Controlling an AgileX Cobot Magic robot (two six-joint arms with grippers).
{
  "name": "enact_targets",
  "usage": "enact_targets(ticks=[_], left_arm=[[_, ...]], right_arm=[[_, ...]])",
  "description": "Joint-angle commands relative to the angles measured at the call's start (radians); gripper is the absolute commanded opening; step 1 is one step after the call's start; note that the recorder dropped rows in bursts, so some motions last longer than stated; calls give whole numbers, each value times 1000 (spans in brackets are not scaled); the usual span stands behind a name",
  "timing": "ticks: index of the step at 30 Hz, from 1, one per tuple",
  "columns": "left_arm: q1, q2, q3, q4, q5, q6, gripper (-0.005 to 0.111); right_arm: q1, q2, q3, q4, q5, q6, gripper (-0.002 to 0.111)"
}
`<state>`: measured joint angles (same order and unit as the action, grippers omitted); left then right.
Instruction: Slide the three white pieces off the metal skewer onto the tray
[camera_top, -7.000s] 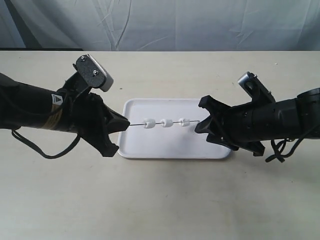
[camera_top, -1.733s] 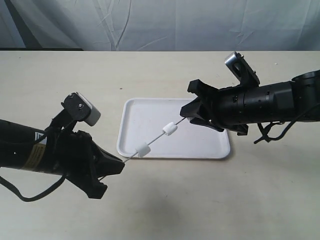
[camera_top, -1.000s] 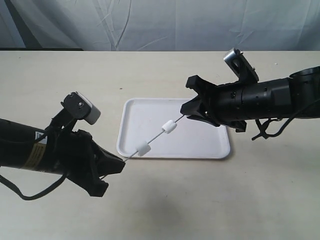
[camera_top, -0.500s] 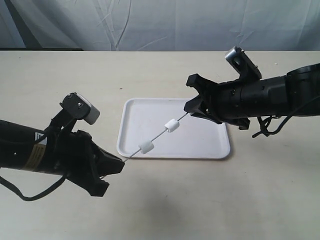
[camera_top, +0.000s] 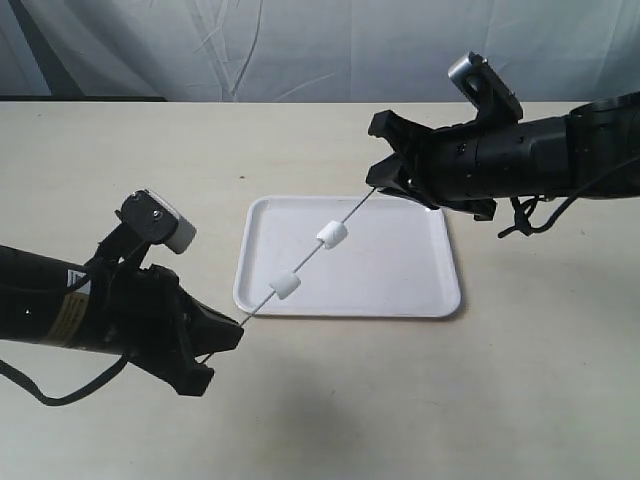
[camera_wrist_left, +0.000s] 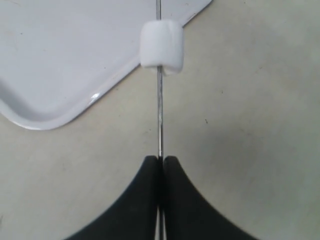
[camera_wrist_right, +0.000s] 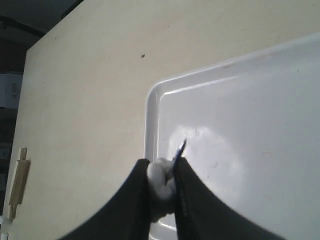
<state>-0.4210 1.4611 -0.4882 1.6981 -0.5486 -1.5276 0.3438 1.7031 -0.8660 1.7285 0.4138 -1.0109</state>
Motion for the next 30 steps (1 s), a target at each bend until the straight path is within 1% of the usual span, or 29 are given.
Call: enact_targets(ticks=[1,5,9,12,14,17,22,26,28,30], left_arm=[[-1,-7,25,46,-1,-10,0],[-1,-7,53,46,26,-10,0],[-1,-7,64,46,69,-53,0],[-1,-7,66,46,75,-65,0],[-1,-7,66,46,79,-61,0],[-1,-11,60,46,115,-67,0],[-1,-9,10,46,142,-127,0],[-1,23,-24,46,117,-158,0],[-1,42,-27,46,99,-165,0],[-1,53,-27,46,92,-180,0]], right_arm=[[-19,-3,-39,16,-103,-12,9],[-19,-3,-58,16,-112,-8,9],[-19,-3,-66,16,-124,-8,9],[-34,-3,-67,16,-127,-8,9],[-54,-3,-67,16,-92,-8,9],[-56,-3,-53,-42,-81,2,9],[-17,53,26,-46,-66,2,9],[33,145,53,-46,-13,-17,9],[53,178,53,-17,2,-44,11],[60,193,53,5,7,-71,15]])
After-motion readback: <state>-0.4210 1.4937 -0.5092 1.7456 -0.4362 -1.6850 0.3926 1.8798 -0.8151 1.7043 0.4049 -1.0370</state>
